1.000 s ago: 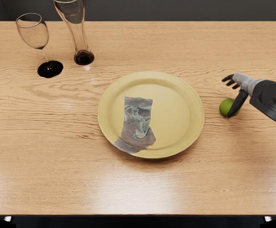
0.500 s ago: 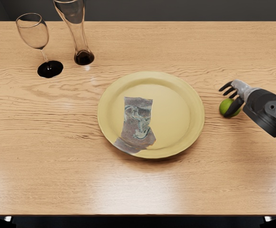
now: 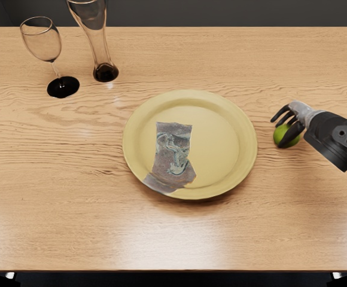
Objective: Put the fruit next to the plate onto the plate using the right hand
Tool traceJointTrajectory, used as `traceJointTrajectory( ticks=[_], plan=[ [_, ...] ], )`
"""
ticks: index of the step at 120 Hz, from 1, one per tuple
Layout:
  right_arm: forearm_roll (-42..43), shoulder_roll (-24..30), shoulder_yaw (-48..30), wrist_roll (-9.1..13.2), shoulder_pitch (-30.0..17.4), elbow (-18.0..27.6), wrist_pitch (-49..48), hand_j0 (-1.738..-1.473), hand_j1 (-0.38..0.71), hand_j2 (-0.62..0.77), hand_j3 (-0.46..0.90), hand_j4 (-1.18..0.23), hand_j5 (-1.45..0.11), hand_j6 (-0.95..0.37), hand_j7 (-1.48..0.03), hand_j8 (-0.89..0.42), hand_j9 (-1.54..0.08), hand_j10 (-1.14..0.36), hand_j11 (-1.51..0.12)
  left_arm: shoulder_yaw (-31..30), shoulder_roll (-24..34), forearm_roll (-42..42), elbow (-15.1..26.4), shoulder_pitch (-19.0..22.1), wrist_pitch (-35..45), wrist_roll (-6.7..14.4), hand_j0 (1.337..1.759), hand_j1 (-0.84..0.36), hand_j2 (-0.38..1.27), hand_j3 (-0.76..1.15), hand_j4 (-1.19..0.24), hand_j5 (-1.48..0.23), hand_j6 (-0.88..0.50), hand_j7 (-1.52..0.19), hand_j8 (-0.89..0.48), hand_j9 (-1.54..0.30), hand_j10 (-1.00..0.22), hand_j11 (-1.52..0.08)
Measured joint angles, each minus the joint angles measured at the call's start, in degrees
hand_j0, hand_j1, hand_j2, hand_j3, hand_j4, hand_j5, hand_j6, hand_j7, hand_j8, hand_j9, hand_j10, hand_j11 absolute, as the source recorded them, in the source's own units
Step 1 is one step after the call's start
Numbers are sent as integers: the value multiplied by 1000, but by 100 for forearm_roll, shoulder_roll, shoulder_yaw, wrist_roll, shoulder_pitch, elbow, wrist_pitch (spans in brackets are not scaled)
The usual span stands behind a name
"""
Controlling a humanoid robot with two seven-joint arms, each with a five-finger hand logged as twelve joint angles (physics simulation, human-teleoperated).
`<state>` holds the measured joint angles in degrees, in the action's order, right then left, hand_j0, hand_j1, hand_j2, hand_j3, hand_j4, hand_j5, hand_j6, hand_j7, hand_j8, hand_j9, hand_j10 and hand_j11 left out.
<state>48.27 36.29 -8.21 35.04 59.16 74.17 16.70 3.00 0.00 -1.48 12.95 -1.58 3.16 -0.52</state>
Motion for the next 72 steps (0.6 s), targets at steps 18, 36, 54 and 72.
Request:
traceJointTrajectory(
  ticks=[18,36,54,72],
  plan=[
    [-54,-14,-37,4,3,-1,-2,-1655,195,220,1,-635,-746,-584,-784,-436,-774,-469,-784,0,0,1,3,0,0,0,1658,349,0,0,0,0,0,0,0,0,0,0],
    [-422,66,-580,2,6,21,-79,-1655,204,251,0,-667,-856,-565,-860,-389,-862,-442,-864,0,0,2,0,0,0,-1,1658,349,0,0,0,0,0,0,0,0,0,0],
    [-608,96,-1278,4,21,114,-527,-1654,202,252,0,-683,-909,-552,-896,-382,-901,-431,-899,0,0,1,-1,0,0,-1,1658,349,0,0,0,0,0,0,0,0,0,0],
    [-654,-70,-1494,5,192,322,-691,-1654,196,241,0,-686,-941,-543,-912,-366,-922,-424,-918,0,0,0,1,0,0,0,1658,349,0,0,0,0,0,0,0,0,0,0]
  ],
)
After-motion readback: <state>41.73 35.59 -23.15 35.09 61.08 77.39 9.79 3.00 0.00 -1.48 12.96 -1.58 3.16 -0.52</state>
